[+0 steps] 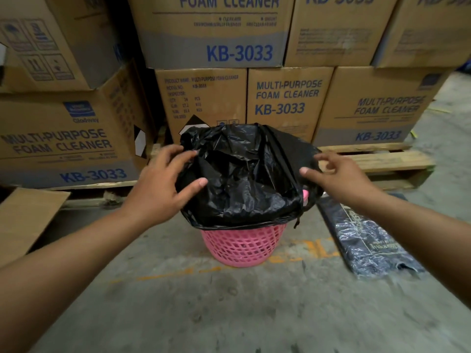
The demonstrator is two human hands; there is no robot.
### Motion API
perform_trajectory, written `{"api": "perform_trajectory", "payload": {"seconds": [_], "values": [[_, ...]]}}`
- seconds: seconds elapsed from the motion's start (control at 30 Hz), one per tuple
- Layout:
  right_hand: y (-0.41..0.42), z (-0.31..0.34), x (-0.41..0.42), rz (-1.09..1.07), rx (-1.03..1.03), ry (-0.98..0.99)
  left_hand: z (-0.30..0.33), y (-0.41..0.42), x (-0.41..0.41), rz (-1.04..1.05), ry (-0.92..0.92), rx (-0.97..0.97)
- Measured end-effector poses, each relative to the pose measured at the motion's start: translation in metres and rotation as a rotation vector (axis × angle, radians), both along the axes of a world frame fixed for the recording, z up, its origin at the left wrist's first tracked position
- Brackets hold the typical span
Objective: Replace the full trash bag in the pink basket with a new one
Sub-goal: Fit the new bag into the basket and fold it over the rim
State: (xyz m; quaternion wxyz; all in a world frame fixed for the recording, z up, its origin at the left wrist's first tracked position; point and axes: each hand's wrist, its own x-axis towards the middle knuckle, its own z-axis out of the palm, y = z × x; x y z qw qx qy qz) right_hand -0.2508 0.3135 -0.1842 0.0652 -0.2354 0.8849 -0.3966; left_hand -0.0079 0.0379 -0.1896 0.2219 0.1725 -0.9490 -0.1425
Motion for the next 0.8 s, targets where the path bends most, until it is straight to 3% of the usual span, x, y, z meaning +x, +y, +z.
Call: {"api": "perform_trajectory", "payload": {"seconds": [0.13,0.3,0.47,0.67,0.8], "values": [[-0.009,-0.009,0.0,-0.009,-0.132,-0.197,-0.025,-0.001,-0.006,-0.015,-0.175,0.136],[-0.002,-0.008,-0.009,0.024,-0.126,-0.11,-0.033,-0.005,-0.004,-0.012,-0.123,0.199],[0.009,-0.024,-0.011,-0.096,-0.147,0.067,-0.035,-0.005,-0.001,-0.012,-0.17,0.244],[-0.002,-0.029,-0.015,-0.119,-0.092,-0.25,-0.041,-0.002,-0.003,-0.006,-0.154,0.309],[-0.003,-0.006,-0.034,-0.13,-0.035,-0.285,-0.036,-0.012,-0.006,0.004,-0.046,0.27]]}}
